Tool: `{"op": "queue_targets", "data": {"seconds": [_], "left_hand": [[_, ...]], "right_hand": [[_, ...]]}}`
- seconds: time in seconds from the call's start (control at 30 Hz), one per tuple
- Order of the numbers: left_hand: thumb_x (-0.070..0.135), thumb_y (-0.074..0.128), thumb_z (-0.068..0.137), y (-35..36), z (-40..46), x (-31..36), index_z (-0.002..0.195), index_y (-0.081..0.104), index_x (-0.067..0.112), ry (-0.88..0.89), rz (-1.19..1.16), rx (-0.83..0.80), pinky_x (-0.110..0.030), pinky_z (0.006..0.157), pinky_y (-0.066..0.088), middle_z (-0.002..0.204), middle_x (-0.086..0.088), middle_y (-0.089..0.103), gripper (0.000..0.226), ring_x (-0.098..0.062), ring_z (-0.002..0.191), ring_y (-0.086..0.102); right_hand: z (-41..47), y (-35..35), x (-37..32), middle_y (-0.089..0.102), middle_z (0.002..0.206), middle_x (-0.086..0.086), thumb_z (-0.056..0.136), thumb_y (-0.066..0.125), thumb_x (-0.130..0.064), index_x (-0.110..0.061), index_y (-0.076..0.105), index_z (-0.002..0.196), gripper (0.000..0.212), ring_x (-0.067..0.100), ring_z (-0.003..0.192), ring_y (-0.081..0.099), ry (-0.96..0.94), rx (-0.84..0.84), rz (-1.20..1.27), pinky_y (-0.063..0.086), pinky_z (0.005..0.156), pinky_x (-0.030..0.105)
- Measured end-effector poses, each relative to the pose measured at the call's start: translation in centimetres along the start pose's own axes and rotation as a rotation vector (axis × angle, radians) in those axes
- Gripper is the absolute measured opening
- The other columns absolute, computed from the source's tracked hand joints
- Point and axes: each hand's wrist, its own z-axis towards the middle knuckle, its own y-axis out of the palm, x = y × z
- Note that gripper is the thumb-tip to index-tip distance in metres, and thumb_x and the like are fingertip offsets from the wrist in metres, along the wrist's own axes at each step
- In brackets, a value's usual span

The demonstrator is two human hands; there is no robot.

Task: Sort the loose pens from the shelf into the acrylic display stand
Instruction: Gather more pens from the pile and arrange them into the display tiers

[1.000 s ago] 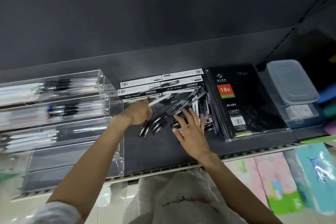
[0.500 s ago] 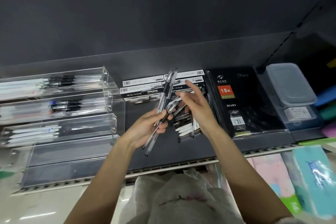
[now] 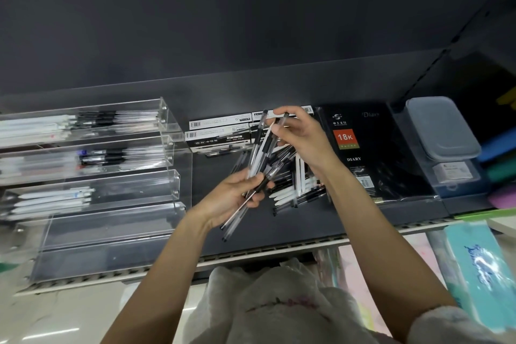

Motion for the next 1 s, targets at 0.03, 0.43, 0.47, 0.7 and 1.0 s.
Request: {"op": "queue_targets", "data": {"seconds": [0.03, 0.43, 0.47, 0.7, 1.0], "left_hand": [[0.016, 0.049, 0.092, 0.1, 0.0, -0.1, 0.112, 0.054, 0.004, 0.006, 0.035, 0.018, -0.016, 0.046, 0.035, 0.082, -0.003, 0.065, 0.024, -0.007, 0.052, 0.044], [0.021, 0.039, 0.102, 0.9, -0.4, -1.2, 0.107, 0.055, 0.017, 0.144, 0.249, 0.161, -0.016, 0.043, 0.031, 0.077, 0.002, 0.063, 0.017, -0.006, 0.046, 0.038], [0.022, 0.039, 0.102, 1.0, -0.4, -1.1, 0.108, 0.055, 0.018, 0.147, 0.251, 0.160, -0.016, 0.043, 0.031, 0.077, 0.004, 0.063, 0.018, -0.006, 0.046, 0.038], [0.019, 0.039, 0.101, 1.3, -0.7, -1.4, 0.117, 0.056, 0.013, 0.172, 0.308, 0.158, -0.015, 0.042, 0.032, 0.075, 0.005, 0.062, 0.023, -0.007, 0.046, 0.039], [0.019, 0.039, 0.102, 1.5, -0.8, -2.1, 0.098, 0.056, 0.013, 0.170, 0.170, 0.272, -0.015, 0.043, 0.030, 0.075, -0.003, 0.058, 0.019, -0.005, 0.046, 0.038]], "right_hand": [[0.0, -0.1, 0.0, 0.068, 0.099, 0.016, 0.087, 0.063, -0.004, -0.002, 0.055, 0.114, 0.028, 0.003, 0.078, 0.065, 0.003, 0.017, -0.014, 0.052, 0.065, 0.017], [-0.4, -0.8, 0.3, 0.067, 0.093, 0.015, 0.089, 0.060, -0.003, 0.002, 0.053, 0.118, 0.030, 0.010, 0.075, 0.070, 0.072, 0.033, -0.044, 0.055, 0.068, 0.019], [-0.5, -0.9, 0.3, 0.067, 0.092, 0.015, 0.089, 0.060, -0.003, 0.004, 0.054, 0.115, 0.028, 0.010, 0.074, 0.070, 0.063, 0.050, -0.048, 0.055, 0.068, 0.018], [-1.4, -2.0, 0.1, 0.062, 0.075, 0.004, 0.091, 0.059, -0.017, -0.021, 0.060, 0.092, 0.005, 0.011, 0.067, 0.058, -0.020, 0.066, -0.325, 0.050, 0.059, 0.020], [-6.0, -2.4, -1.7, 0.064, 0.067, -0.004, 0.091, 0.059, -0.015, -0.027, 0.051, 0.080, 0.018, 0.012, 0.063, 0.063, -0.217, 0.543, -0.125, 0.048, 0.058, 0.028]]}}
